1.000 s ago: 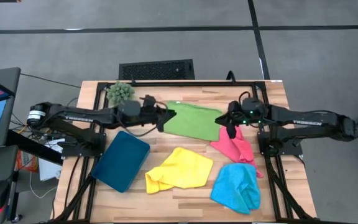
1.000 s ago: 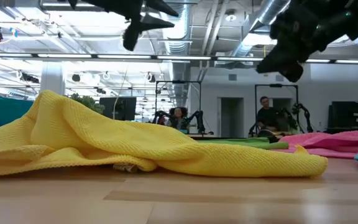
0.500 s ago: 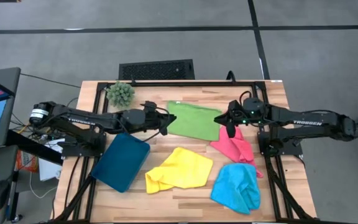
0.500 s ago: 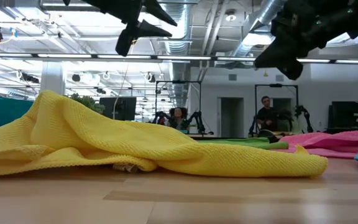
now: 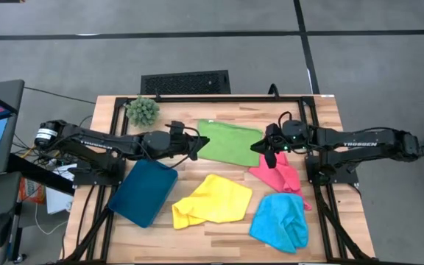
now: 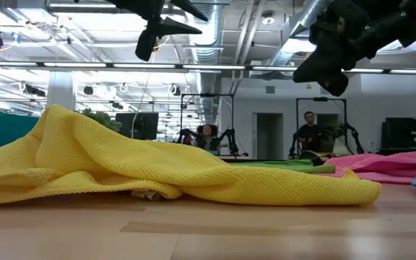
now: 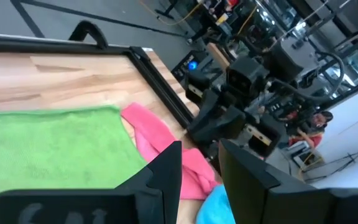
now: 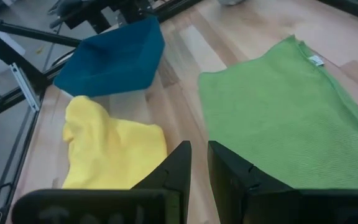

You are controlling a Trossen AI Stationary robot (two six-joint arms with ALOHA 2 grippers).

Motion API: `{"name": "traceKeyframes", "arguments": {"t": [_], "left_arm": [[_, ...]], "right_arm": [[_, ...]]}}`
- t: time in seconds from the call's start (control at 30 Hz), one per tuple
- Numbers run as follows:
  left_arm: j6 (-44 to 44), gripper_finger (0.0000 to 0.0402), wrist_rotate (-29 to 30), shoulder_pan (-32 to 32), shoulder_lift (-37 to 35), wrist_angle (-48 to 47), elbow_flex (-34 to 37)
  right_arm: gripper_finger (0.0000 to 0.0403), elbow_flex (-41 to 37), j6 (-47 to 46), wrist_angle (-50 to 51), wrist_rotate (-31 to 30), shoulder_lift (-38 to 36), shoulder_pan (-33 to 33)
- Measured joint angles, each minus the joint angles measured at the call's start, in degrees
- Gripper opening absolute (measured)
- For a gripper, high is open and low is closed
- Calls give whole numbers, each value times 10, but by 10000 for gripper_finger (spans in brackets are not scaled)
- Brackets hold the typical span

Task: Fold microfiber towels
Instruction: Fold the green microfiber towel

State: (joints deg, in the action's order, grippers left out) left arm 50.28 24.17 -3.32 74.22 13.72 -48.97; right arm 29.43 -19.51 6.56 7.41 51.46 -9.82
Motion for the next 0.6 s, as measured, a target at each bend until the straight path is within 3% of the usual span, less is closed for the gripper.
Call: {"name": "traceKeyframes", "arguments": {"t": [0.23, 0.6], "left_arm": [[-38, 103, 100, 2, 0, 0, 0], [-15, 184, 112, 1, 0, 2, 0]], "right_arm": [[79, 0, 4, -2, 0, 0, -3], [79, 0, 5, -16, 0, 0, -16]]}}
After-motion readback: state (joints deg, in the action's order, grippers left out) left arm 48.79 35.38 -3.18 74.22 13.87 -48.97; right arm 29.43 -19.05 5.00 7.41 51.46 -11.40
